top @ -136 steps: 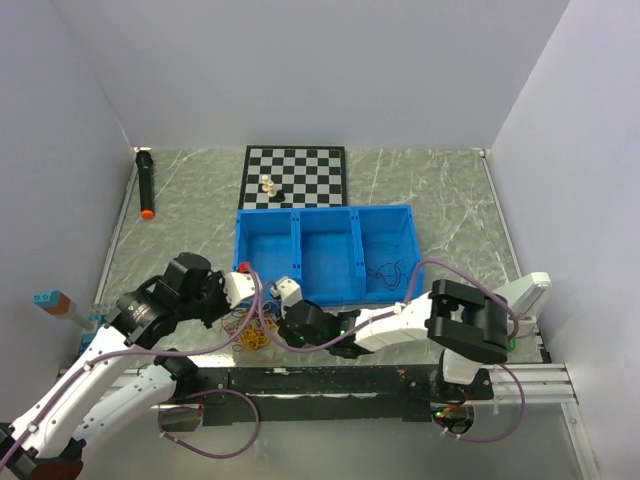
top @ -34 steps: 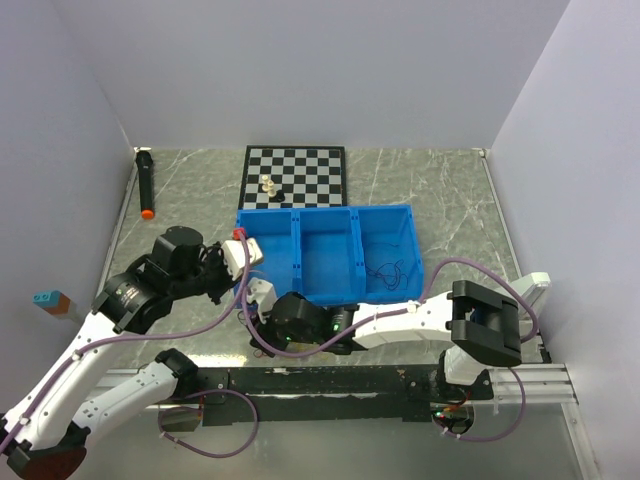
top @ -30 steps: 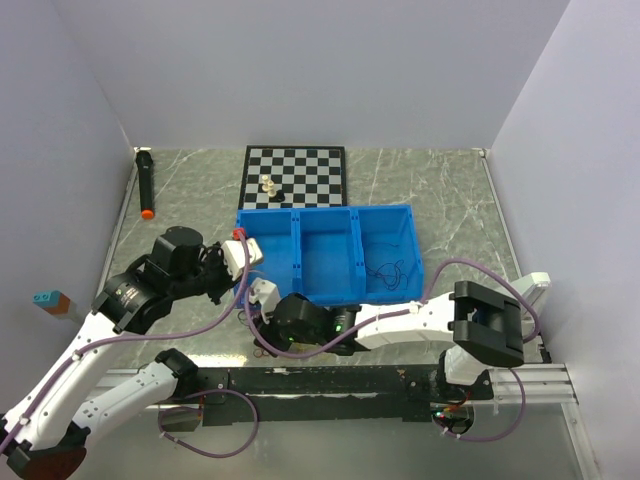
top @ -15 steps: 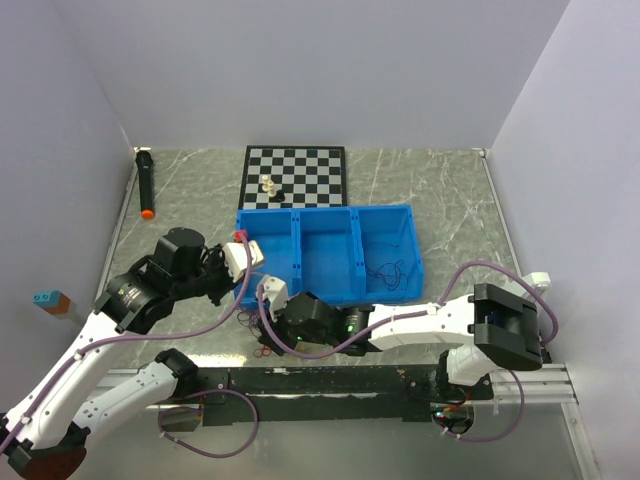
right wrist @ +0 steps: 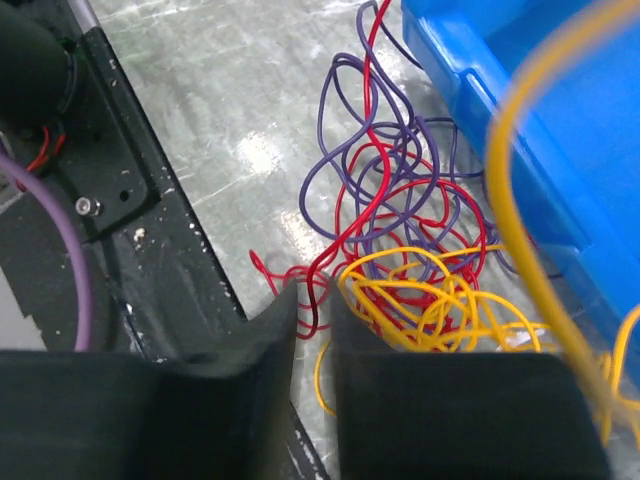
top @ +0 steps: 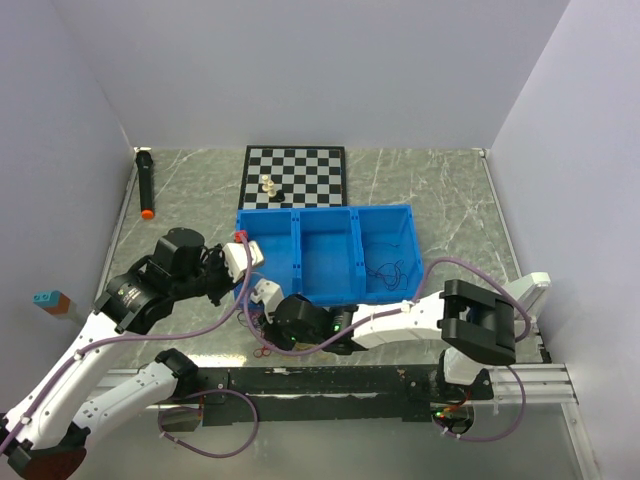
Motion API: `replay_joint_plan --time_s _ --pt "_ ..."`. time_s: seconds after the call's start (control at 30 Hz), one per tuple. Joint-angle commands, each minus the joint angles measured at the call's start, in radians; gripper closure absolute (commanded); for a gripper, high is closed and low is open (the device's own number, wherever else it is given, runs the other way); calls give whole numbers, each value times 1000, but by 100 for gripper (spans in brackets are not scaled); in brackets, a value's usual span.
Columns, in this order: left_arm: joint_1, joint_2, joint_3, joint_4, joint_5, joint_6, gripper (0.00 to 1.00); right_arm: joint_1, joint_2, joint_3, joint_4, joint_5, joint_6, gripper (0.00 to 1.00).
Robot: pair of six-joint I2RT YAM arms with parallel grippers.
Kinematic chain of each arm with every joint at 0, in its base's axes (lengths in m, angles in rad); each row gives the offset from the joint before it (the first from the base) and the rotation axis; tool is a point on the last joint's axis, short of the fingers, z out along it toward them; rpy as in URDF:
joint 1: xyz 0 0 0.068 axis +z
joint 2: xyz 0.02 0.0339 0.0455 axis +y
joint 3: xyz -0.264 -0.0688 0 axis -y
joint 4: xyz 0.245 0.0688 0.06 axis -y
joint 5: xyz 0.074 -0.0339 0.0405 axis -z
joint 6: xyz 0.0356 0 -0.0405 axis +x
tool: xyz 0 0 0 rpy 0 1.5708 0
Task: Untangle the cables
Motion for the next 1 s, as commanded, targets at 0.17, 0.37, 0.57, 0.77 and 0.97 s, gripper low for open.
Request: replay_joint_plan --time_s 0.17,0.37,0.57,0.77,0.97 --pt "1 -36 -40 16 -43 15 99 3 -163 -30 24 82 32 100" --pt "1 -91 -147 30 -123 47 99 81 -576 -134 -149 249 74 100" --pt "1 -164 -247 2 -166 88 99 181 -981 -167 -367 487 145 100" --pt "1 -249 -328 -74 -235 192 99 218 -1191 -93 -521 642 101 100" --pt "3 -365 -387 -91 -313 287 99 218 -1212 40 -597 757 -25 100"
